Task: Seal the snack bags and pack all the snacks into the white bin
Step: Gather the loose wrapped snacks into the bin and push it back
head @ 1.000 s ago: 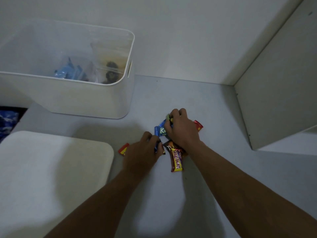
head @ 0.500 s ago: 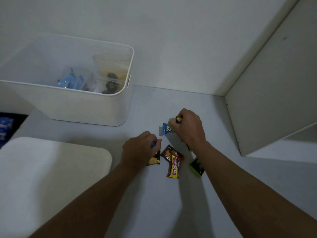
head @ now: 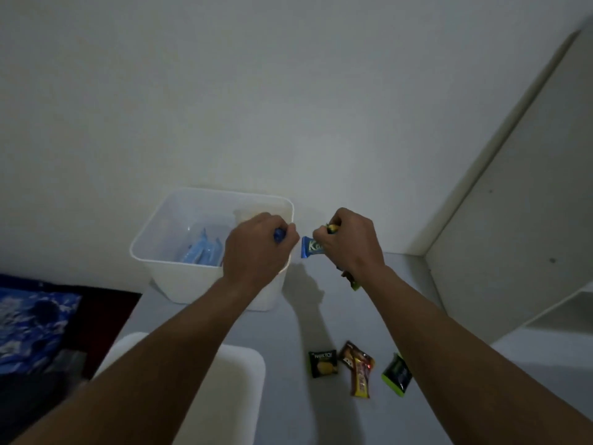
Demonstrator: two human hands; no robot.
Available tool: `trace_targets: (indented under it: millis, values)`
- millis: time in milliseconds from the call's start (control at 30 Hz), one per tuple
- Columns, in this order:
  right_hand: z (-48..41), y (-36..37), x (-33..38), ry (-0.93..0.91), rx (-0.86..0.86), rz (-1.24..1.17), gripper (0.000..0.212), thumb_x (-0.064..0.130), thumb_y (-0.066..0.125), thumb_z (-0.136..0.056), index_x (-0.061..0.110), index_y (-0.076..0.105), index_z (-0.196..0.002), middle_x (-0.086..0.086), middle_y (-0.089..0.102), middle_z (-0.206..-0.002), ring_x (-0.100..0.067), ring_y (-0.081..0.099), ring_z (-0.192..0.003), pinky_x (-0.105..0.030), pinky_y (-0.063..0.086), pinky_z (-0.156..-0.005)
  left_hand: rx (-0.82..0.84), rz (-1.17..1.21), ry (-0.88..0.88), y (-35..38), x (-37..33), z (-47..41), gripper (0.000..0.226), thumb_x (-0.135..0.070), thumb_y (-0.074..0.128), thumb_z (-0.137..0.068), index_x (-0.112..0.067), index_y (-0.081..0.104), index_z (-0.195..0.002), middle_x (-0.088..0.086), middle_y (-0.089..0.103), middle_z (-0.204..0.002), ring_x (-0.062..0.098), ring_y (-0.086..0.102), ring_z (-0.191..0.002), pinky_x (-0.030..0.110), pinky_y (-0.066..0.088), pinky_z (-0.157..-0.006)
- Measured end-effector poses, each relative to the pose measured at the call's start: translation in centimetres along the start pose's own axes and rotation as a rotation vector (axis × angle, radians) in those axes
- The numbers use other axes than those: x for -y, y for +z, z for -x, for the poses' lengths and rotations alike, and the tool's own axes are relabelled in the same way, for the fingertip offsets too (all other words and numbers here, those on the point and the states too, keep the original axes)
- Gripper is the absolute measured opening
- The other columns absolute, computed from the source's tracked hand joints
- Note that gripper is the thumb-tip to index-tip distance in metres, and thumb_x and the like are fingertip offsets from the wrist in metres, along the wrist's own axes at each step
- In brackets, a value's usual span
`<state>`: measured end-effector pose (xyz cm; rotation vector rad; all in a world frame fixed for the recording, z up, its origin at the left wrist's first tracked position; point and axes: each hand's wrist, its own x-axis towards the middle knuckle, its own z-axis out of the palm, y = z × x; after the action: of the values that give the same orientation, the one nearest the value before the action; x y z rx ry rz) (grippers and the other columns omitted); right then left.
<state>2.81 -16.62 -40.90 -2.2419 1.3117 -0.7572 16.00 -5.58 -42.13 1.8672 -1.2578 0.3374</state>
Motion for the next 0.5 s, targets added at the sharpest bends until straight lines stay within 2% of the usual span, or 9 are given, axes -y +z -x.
trace_targets:
  millis: [100, 167, 267, 400, 500]
  values:
    - [-1.3, 0.7, 4.8, -0.043, -0.018, -0.007, 0.024, 0.034, 0.062, -0.081, 0.011, 0.058, -0.076, -0.005, 0.063, -0.071, -0.024, 0.063, -0.055, -0.042, 0.056, -0.044, -0.051, 0.021, -0.167, -2.5, 2.2, -3.3, 0.03, -0.036, 0.059, -0.087, -0.015, 0.067, -0.067, 0.002, 0.066, -0.066, 0.022, 0.06, -0.062, 0.034, 0.049, -0.063]
    - [-2.2, 1.9, 7.3, -0.058, -0.022, -0.04, 0.023, 0.034, 0.062, -0.081, 0.011, 0.058, -0.077, -0.005, 0.063, -0.072, -0.023, 0.063, -0.058, -0.04, 0.057, -0.048, -0.053, 0.02, -0.213, -3.5, 4.1, -4.8, 0.031, -0.037, 0.058, -0.09, -0.016, 0.069, -0.07, 0.002, 0.068, -0.068, 0.021, 0.061, -0.065, 0.034, 0.051, -0.065]
    - [-3.5, 4.7, 9.8, -0.07, -0.035, -0.07, 0.022, 0.034, 0.063, -0.082, 0.013, 0.059, -0.078, -0.002, 0.063, -0.074, -0.019, 0.064, -0.069, -0.036, 0.055, -0.058, -0.048, 0.033, -0.231, -4.4, 7.4, -6.7, 0.034, -0.039, 0.054, -0.093, -0.017, 0.07, -0.072, 0.0, 0.068, -0.069, 0.018, 0.061, -0.063, 0.035, 0.054, -0.064]
    - [-4.2, 9.5, 10.8, -0.096, -0.009, -0.056, 0.021, 0.035, 0.063, -0.082, 0.015, 0.057, -0.08, 0.0, 0.06, -0.075, -0.018, 0.059, -0.07, -0.037, 0.053, -0.063, -0.062, 0.067, -0.233, -4.3, 11.1, -8.2, 0.035, -0.035, 0.053, -0.092, -0.014, 0.068, -0.067, 0.0, 0.064, -0.062, 0.017, 0.058, -0.057, 0.035, 0.052, -0.059]
    - [-3.5, 11.9, 10.1, -0.115, 0.061, 0.014, 0.019, 0.038, 0.06, -0.085, 0.02, 0.059, -0.093, 0.005, 0.061, -0.089, -0.017, 0.06, -0.079, -0.034, 0.053, -0.07, -0.032, 0.078, -0.237, -3.7, 13.0, -8.2, 0.034, -0.034, 0.054, -0.091, -0.015, 0.07, -0.069, -0.001, 0.064, -0.063, 0.015, 0.058, -0.057, 0.033, 0.052, -0.058]
